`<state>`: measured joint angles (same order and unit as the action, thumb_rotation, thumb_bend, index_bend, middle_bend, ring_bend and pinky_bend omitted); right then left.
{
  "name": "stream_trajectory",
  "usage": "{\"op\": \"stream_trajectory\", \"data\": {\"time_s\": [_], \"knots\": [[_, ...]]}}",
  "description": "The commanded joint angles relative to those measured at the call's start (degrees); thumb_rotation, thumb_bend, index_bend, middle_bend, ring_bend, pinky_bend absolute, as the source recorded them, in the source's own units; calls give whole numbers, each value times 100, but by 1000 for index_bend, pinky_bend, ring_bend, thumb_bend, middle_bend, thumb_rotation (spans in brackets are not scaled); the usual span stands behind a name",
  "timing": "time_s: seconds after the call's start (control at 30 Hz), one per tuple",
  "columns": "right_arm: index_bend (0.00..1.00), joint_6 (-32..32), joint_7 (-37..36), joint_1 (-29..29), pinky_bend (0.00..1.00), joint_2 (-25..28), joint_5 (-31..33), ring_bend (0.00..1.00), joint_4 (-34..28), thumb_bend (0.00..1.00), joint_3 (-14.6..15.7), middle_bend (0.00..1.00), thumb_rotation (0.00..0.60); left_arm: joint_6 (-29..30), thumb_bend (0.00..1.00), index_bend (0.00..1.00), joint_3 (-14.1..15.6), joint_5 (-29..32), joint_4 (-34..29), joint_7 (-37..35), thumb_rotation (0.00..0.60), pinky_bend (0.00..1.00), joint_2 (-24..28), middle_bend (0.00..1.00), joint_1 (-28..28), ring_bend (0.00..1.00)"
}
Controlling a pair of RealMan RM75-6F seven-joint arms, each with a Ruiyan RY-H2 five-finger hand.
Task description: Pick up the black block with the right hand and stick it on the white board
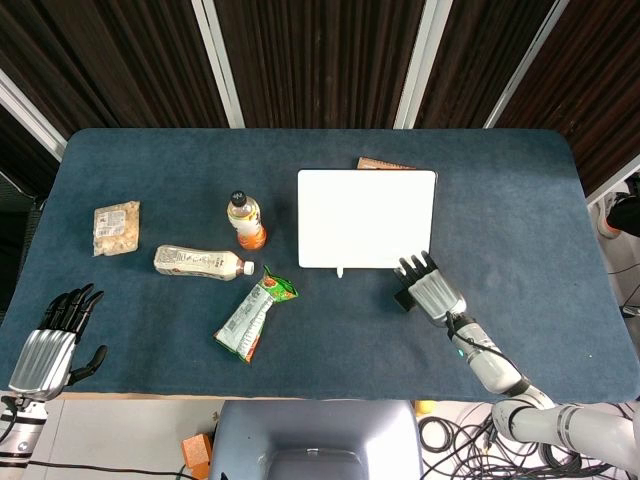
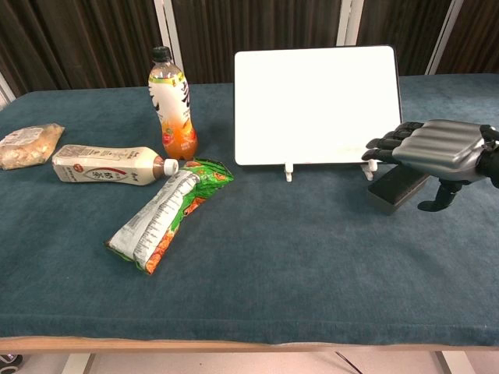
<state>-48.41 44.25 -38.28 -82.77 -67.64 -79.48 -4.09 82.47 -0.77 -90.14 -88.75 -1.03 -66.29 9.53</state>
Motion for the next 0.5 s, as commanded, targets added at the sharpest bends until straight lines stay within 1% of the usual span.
{"op": "stream_trajectory", "data": {"time_s": [0.03, 0.13, 0.23, 0.5], "knots": [[105, -1, 18, -34, 0, -46, 24, 0, 63, 198, 34, 0, 600, -12, 364, 0, -2, 16, 12, -31, 600, 84, 3, 0, 3, 0], [143, -54, 54, -59, 0, -102, 27, 0, 106, 198, 66, 0, 600, -33, 364, 0, -24, 84, -7, -39, 600, 85, 19, 0, 3, 0], [207, -108, 16, -69, 0, -141, -40, 0, 138, 198, 113, 0, 600, -1, 364, 0, -13, 64, -19, -35, 600, 85, 23, 0, -12, 0], [306, -197, 38, -90, 0, -231, -7, 0, 265, 198, 166, 0, 600, 35, 365, 0, -42, 114, -20, 70, 600, 85, 2, 0, -26, 0]]}}
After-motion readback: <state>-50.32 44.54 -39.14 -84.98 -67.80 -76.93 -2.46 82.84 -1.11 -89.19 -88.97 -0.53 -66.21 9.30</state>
